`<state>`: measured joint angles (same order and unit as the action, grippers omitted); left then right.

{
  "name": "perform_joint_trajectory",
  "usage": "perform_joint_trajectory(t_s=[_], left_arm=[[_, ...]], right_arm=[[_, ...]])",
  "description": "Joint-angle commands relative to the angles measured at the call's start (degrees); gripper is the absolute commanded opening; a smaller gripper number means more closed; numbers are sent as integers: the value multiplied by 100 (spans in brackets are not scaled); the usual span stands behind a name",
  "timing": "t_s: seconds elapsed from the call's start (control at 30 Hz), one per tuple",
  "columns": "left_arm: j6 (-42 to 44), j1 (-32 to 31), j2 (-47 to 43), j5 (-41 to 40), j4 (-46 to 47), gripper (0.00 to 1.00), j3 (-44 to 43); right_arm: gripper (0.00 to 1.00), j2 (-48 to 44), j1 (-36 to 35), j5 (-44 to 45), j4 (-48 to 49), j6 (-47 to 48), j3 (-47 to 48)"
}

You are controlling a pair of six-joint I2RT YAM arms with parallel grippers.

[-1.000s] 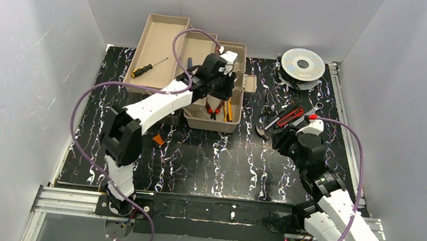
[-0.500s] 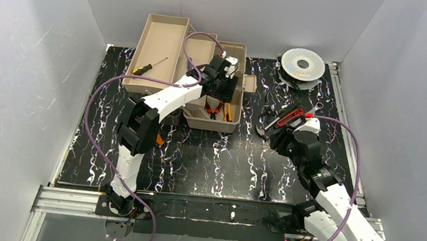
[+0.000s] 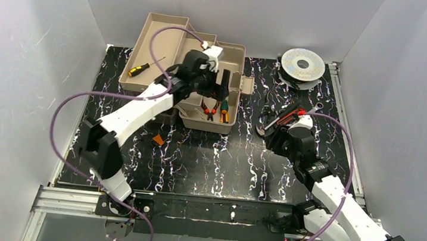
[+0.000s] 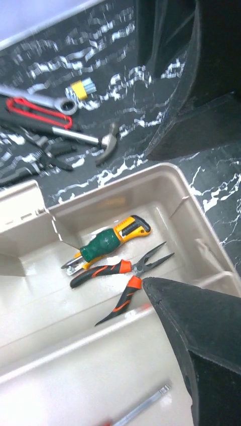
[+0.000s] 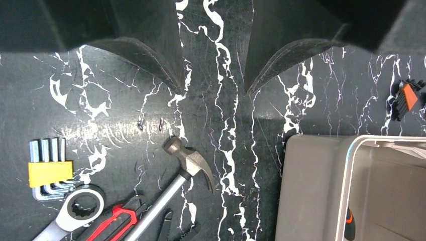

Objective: Pack the tool kit

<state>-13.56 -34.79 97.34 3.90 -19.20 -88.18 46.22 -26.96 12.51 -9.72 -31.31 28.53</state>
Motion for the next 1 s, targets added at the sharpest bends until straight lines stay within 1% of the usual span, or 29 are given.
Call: perform_joint_trajectory(t_s=[0.0,0.1,0.17,0.27,0.37,0.43,0.5,0.53,0.57,0.6,0.63,0.7,0.87,0.97], left_arm=[[-227,11,-1136,396,456,87,623],[-355,-2,-1730,531,463,88,1064],[-473,-11,-2157,594,473,89,1435],[-579,-36,-2826,589,446,89,2105],[-560,-46,-3469,303,93,90,2657],[-511,-46,-3829,-88,-332,91,2877],[-624,-46,-4154,-748,-820,93,3035],[-841,-45,-4298,-1158,-1107,94,3114],[-1154,-52,-4450,-1609,-1385,98,3226],[-1492,-47,-4603,-2031,-1674,98,3323],[-1782,-46,-4760,-2297,-1893,98,3442],[-2222,-46,-5053,-2610,-2200,98,3854],[-2919,-45,-5710,-2985,-2514,98,4706],[-3045,-37,-6042,-3031,-2355,98,5083]], right_arm=[[55,123,20,-98,366,-23,312],[56,209,24,89,492,31,408],[56,362,24,420,471,14,564],[56,924,102,1221,-207,-392,1200],[57,1607,255,1589,-978,-838,1950],[57,1986,394,1521,-1138,-1065,2219],[58,2292,560,1272,-1113,-1220,2378],[60,2441,655,1139,-1074,-1283,2439],[70,2588,737,1078,-1038,-1381,2472],[72,2743,835,1068,-1022,-1514,2501],[72,2890,940,947,-1000,-1582,2540],[72,3169,1097,858,-976,-1707,2631],[66,3761,1167,769,-1060,-2049,2978],[63,4201,1161,645,-1166,-2203,3322]])
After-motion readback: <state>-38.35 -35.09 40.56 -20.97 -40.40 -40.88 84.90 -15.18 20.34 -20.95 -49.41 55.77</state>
